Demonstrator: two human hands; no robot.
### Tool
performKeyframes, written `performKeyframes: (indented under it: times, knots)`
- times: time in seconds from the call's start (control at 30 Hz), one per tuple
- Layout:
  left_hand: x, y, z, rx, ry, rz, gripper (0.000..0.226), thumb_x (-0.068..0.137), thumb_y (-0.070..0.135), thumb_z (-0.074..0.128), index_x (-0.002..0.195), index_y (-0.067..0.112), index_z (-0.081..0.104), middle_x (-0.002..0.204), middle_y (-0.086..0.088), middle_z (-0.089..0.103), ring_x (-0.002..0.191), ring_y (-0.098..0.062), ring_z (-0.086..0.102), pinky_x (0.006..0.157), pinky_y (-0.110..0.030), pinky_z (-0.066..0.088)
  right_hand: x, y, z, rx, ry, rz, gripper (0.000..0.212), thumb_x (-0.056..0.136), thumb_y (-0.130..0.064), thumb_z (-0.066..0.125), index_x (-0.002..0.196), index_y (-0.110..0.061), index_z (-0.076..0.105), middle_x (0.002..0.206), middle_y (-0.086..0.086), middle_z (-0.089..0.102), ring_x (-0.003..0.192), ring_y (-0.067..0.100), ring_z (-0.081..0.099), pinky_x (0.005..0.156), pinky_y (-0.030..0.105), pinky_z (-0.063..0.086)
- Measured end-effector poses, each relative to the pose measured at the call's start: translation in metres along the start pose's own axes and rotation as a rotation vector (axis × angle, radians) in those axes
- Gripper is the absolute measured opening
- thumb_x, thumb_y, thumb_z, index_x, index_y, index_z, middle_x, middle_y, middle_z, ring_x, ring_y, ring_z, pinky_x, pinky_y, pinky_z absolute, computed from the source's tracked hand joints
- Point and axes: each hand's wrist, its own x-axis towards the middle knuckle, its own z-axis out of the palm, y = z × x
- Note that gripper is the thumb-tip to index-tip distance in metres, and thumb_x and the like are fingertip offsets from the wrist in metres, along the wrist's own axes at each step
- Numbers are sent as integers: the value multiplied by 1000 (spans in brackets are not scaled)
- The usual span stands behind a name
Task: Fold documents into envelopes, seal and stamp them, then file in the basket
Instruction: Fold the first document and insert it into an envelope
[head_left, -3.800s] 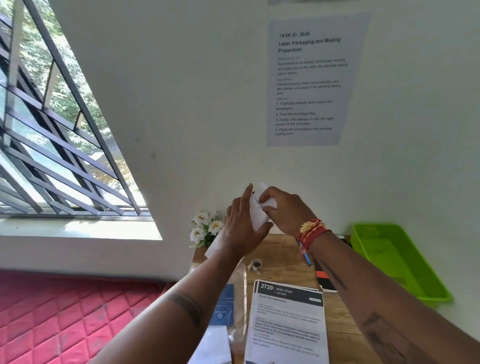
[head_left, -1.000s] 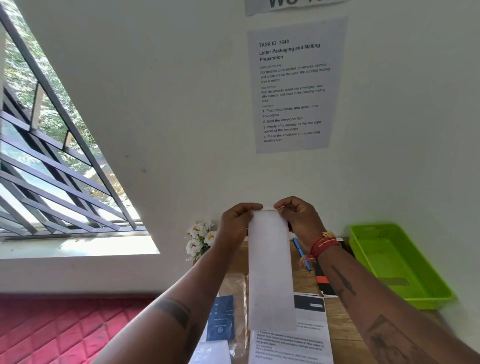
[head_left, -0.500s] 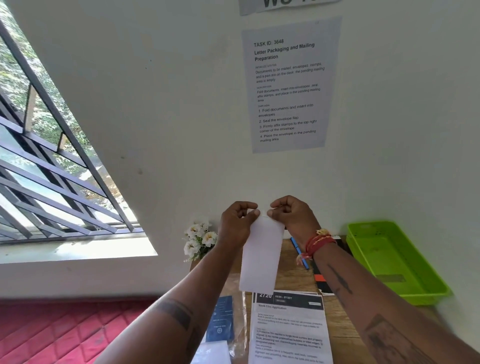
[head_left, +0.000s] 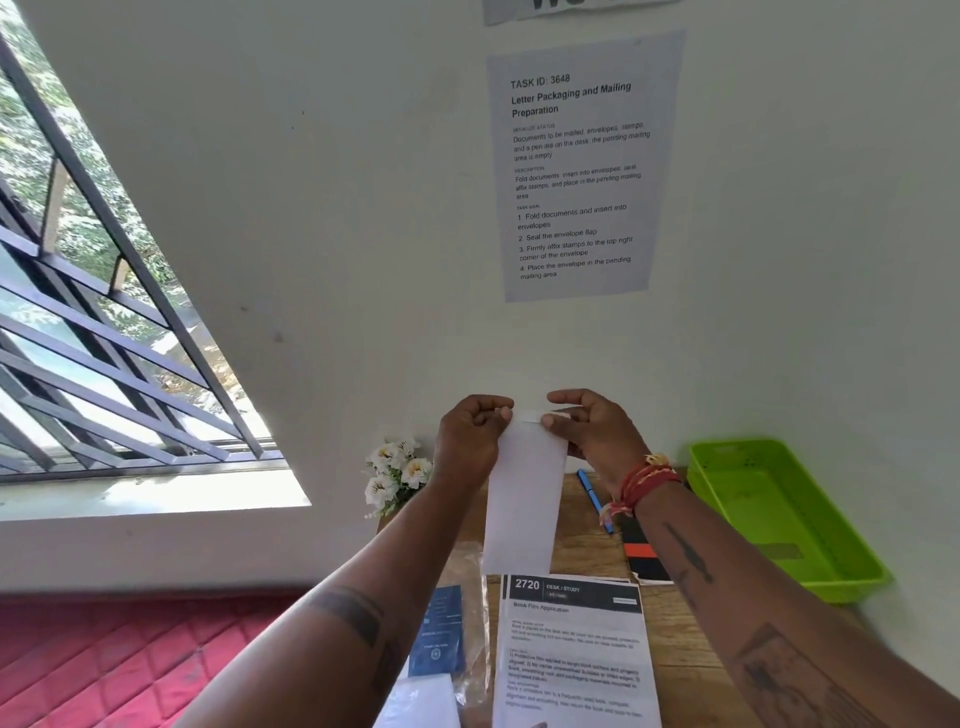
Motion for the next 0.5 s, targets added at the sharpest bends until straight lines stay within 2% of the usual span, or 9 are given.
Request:
performKeyframes:
  times: [0.1, 0.2, 0.27, 0.3, 0.37, 0.43, 0.5]
  knots:
    - [1, 2, -2, 13, -10, 8, 14, 97, 15, 71, 96, 26, 77, 96, 6, 78, 97, -19, 72, 87, -42, 58, -1, 0, 1, -24, 28, 19, 7, 84, -14, 82, 89, -19, 80, 88, 2, 78, 92, 28, 74, 78, 35, 63]
    - [-1, 3, -4, 46, -21, 30, 11, 96, 18, 72, 100, 28, 74, 97, 4, 76, 90, -18, 69, 83, -43, 58, -4, -1, 4, 13, 43, 21, 6, 85, -12, 80, 88, -17, 82, 91, 6, 79, 92, 30, 75, 76, 31, 63]
    - [-1, 4, -4, 143, -41, 77, 17, 92, 27, 77, 107, 31, 69, 101, 8, 72, 90, -11, 67, 76, -35, 57, -5, -3, 7, 3, 41, 4, 9, 87, -11, 78, 88, -19, 83, 92, 5, 79, 92, 28, 75, 74, 28, 62]
    - [-1, 5, -3, 199, -61, 100, 19, 91, 31, 79, 106, 34, 68, 102, 13, 70, 90, -5, 65, 72, -25, 55, -6, -4, 8, -8, 32, -7, 13, 88, -11, 77, 87, -22, 83, 92, 3, 79, 92, 26, 75, 75, 28, 62]
    - [0, 8, -2, 285, -89, 123, 14, 89, 32, 80, 93, 39, 68, 94, 19, 69, 82, 6, 63, 59, -8, 45, -6, -7, 10, -39, 3, -32, 22, 91, -10, 73, 85, -29, 83, 95, 0, 79, 93, 22, 75, 79, 29, 62]
    - [3, 8, -2, 333, -92, 122, 13, 90, 31, 78, 84, 39, 70, 86, 22, 69, 77, 15, 60, 55, -5, 41, -6, -8, 9, -74, -19, -59, 28, 94, -10, 69, 86, -34, 82, 98, -4, 79, 95, 18, 74, 81, 29, 61]
    - [4, 7, -4, 355, -100, 109, 10, 92, 31, 76, 86, 38, 75, 84, 26, 69, 78, 20, 59, 57, -4, 40, -6, -5, 6, -93, -15, -78, 33, 96, -10, 67, 86, -37, 82, 99, -7, 79, 97, 17, 73, 83, 30, 61]
